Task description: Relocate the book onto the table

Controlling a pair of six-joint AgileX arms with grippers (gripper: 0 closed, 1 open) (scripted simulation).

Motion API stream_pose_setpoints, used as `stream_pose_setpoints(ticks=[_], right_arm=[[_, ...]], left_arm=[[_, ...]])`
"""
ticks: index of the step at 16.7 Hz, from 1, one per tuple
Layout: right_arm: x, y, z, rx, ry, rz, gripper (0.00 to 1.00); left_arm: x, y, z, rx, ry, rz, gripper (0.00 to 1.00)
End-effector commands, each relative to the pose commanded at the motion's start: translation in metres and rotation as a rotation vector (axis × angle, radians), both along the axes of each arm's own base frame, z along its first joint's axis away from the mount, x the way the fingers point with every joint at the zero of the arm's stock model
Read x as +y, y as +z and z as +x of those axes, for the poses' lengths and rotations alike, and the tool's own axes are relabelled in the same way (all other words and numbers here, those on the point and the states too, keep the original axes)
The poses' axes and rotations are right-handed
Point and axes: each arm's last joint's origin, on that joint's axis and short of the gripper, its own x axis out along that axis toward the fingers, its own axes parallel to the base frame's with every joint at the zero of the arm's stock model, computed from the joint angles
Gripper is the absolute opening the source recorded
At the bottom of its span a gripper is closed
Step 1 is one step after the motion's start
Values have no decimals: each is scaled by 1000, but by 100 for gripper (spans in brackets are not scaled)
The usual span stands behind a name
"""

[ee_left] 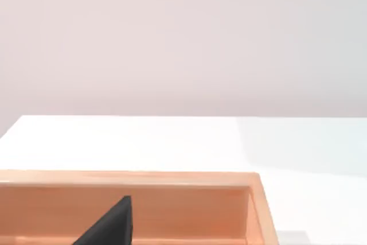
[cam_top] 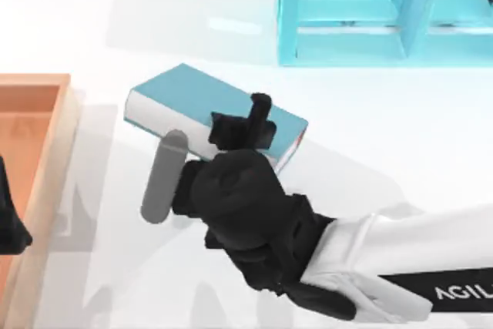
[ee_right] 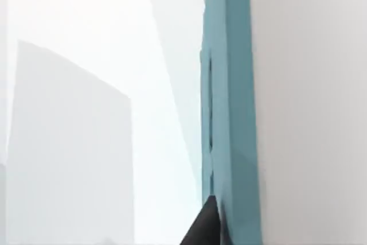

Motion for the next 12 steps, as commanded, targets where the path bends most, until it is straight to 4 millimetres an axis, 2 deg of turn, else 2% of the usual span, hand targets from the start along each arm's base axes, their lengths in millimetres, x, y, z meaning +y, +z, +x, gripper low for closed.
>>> stream_pose_setpoints(ticks=[2,5,12], right_arm=[[16,-15,-21,-54,30,-157,0],[29,-25,-39,-117,42,-292,0],[30,-27,-42,-128,40,-318,0]], left_arm=[[0,0,0,0,0,0,100],[0,0,0,0,0,0,100],[0,0,0,0,0,0,100]])
